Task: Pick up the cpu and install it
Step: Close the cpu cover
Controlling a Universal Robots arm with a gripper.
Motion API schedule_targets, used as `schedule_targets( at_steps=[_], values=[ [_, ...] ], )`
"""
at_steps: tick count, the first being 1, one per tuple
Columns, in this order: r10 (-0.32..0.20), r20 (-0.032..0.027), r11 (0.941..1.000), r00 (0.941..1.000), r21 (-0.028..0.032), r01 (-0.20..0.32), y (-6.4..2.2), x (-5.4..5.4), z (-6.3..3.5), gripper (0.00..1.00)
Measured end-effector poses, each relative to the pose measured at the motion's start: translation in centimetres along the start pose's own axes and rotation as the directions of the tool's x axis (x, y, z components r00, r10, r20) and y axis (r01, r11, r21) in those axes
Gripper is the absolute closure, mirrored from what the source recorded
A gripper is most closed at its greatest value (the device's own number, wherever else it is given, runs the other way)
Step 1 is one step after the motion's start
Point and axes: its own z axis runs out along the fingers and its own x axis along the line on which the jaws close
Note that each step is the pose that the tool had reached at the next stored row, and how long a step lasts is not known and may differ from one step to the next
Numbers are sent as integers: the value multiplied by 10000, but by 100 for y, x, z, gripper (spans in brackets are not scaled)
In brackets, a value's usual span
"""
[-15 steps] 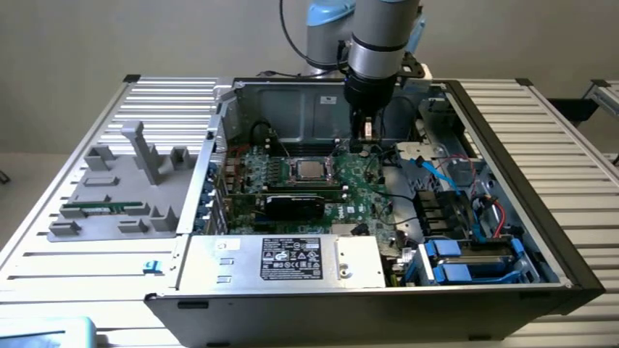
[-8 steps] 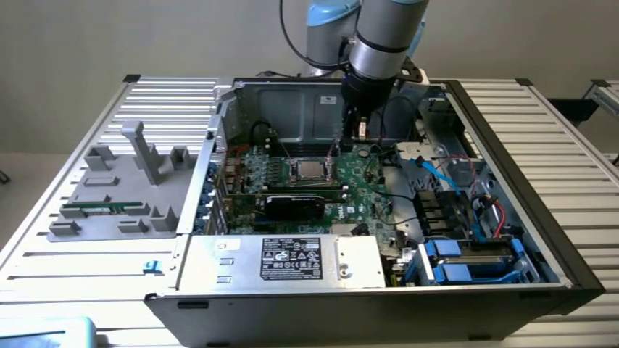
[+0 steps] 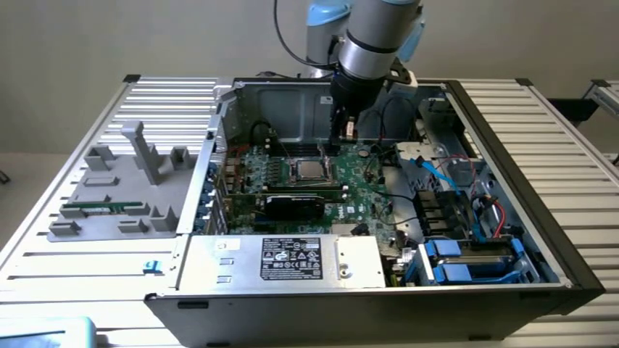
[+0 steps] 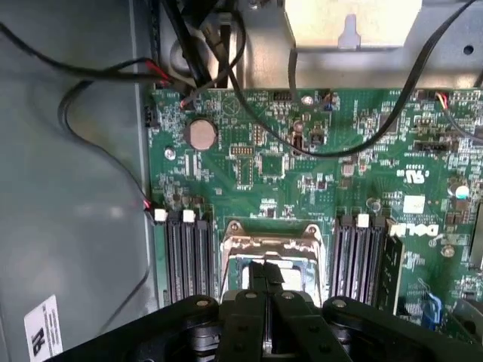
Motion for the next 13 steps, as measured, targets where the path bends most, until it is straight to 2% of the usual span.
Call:
schedule_targets(
  at_steps=[8, 13],
  values=[
    [-14, 4, 10000, 10000, 2, 14, -295, -6, 48, 89],
    [-14, 4, 10000, 10000, -2, 14, -513, -16, 130, 89]
  ],
)
